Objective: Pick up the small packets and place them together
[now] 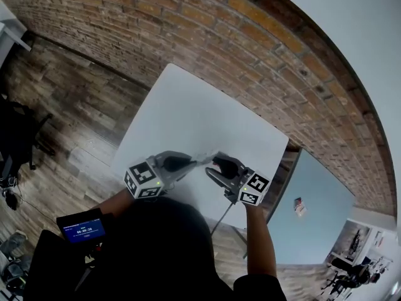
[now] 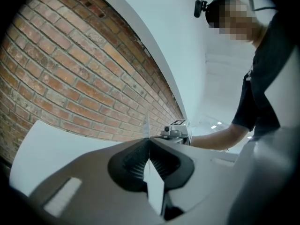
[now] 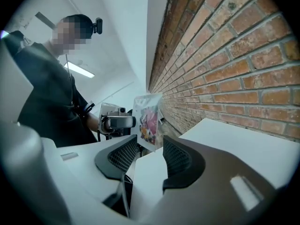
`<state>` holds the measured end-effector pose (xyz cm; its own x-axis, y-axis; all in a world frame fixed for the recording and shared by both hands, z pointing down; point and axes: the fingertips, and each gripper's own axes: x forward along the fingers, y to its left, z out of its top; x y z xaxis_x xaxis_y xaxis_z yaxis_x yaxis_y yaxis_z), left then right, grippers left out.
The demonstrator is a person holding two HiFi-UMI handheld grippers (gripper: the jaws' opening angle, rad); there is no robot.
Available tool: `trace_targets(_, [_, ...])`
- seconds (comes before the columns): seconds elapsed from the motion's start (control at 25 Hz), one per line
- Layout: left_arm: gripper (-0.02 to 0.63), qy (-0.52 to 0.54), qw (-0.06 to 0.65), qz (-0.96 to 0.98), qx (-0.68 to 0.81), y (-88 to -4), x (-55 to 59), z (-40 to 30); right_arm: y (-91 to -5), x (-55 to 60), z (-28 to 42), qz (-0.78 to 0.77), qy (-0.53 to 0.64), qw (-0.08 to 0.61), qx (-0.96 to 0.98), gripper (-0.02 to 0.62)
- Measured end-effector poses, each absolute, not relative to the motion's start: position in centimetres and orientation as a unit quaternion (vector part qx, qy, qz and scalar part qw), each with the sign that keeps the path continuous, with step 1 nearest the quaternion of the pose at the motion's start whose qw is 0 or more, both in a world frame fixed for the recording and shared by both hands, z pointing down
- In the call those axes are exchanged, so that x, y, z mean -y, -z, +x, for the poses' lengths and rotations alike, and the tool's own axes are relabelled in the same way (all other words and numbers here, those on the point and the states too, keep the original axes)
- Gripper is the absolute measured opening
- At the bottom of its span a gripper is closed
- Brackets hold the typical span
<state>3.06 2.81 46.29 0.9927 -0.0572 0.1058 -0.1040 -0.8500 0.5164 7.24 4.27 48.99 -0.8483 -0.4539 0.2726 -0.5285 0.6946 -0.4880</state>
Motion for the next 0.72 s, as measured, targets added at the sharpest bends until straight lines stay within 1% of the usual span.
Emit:
trace_targets(0.16, [0.002, -0.045, 0.273, 0.961, 0.022, -46.1, -3.5, 3.5, -49.0, -4.3, 7.8, 0.281, -0.284, 0.061, 0.915, 0.149])
trace_targets(0.2, [0.002, -0.046, 0.274, 0.96, 0.022, -46.2, -3.6, 3.5, -48.9, -4.4, 7.9, 0.28, -0.282, 0.06, 0.916, 0.123])
trace_targets(0.24, [0.002, -0.045, 0.276, 0.96, 0.023, -46.3, -3.5, 3.6, -48.8, -4.6, 7.9, 0.278, -0.281, 0.058, 0.917, 0.073])
trace_targets(0.4, [0.002, -0.045, 0.291, 0.955, 0.034, -46.9, -3.2, 3.5, -48.4, -5.4, 8.2, 0.271, -0.293, 0.035, 0.916, 0.032])
trace_targets(0.56, [0.005, -0.072, 0.277, 0.957, 0.051, -48.1, -3.1, 3.6, -49.0, -6.1, 8.2, 0.284, -0.309, 0.027, 0.907, 0.014])
trace_targets(0.72, [0.068, -0.093, 0.259, 0.958, 0.086, -49.2, -2.5, 3.4, -50.7, -6.4, 9.5, 0.328, -0.334, 0.019, 0.883, 0.008])
